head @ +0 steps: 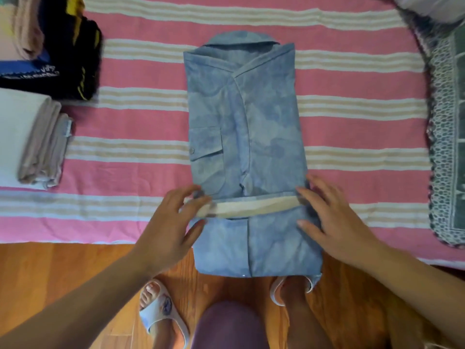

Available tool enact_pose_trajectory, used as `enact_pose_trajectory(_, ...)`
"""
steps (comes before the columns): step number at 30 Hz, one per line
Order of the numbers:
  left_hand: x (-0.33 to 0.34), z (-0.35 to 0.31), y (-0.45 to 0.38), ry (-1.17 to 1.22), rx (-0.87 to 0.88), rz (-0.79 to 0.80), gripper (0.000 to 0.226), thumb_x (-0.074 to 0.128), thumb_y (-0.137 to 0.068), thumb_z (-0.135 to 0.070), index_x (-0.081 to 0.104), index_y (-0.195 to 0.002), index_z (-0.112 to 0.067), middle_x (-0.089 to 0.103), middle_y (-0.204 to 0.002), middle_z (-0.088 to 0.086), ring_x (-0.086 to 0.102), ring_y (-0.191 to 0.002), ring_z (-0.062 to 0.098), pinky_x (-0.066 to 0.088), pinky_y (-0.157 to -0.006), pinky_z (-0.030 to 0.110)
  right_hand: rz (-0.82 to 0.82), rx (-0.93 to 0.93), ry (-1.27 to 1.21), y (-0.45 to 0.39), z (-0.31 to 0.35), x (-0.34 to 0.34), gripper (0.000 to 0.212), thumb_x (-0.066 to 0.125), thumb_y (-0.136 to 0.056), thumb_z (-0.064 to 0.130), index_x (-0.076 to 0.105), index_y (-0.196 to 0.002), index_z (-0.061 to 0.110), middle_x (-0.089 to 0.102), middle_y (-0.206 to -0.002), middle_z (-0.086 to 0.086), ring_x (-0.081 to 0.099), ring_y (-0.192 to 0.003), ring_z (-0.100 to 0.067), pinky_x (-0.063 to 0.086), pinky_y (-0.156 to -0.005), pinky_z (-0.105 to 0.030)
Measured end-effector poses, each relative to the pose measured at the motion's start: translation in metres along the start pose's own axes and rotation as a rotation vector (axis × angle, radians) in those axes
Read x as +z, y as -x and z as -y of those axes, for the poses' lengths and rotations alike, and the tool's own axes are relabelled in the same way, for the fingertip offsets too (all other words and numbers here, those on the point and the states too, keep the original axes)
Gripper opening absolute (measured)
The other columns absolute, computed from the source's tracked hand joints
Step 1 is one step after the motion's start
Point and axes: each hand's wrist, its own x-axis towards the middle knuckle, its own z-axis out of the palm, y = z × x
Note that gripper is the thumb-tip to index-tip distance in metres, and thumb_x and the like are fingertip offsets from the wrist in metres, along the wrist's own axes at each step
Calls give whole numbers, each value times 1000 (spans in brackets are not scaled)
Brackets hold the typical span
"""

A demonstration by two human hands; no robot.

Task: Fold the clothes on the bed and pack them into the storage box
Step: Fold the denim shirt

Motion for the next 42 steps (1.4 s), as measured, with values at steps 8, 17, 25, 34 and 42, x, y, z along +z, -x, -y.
enact_pose_trajectory(8, 20, -17, -4, -124, 24, 88, 22, 63, -91, -21, 63, -113, -22, 63, -89, 1, 63, -76, 30, 48, -62, 38, -2, -138, 136, -4, 5, 20, 30, 45, -98, 32, 66, -107, 12, 61, -91, -6, 59, -82, -29, 52, -68, -42)
enact_pose_trajectory(17, 31, -52, -20, 395, -843, -111, 57, 79, -85, -30, 42, -128, -23, 62, -114, -6, 64, -107, 21, 54, -82, 39, 31, 489, -340, -26, 19, 20, 99, 78, -86, 23, 11, -159, 31, 35, -135, 2, 41, -115, -9, 35, -96, -22)
enact_pose_trajectory(25, 36, -34, 1, -297, 10, -157, 19, 66, -79, -11, 55, -94, -11, 52, -94, 10, 54, -83, 36, 37, -74, 42, -101, -12, 140, -15, 28, 22, 37, 70, -91, 16, 59, -127, 13, 54, -133, -12, 53, -115, -32, 45, -98, -44)
enact_pose_trajectory(34, 22, 44, 29, -572, 620, 356, 67, 48, -95, -14, 32, -158, -26, 24, -165, 18, 24, -152, 36, 34, -118, 51, 418, -671, 590, 6, -49, -1, 95, 65, -80, 38, 19, -160, 16, 8, -167, -15, 8, -154, -30, 10, -123, -45)
enact_pose_trajectory(42, 21, 14, 21, 73, 230, 191, 49, 66, -90, -51, 59, -138, -41, 60, -142, -13, 51, -136, 11, 38, -114, 31, 265, -65, -299, 6, -8, -5, 33, 52, -103, 37, 61, -133, 28, 60, -137, 11, 54, -130, -13, 42, -108, -28)
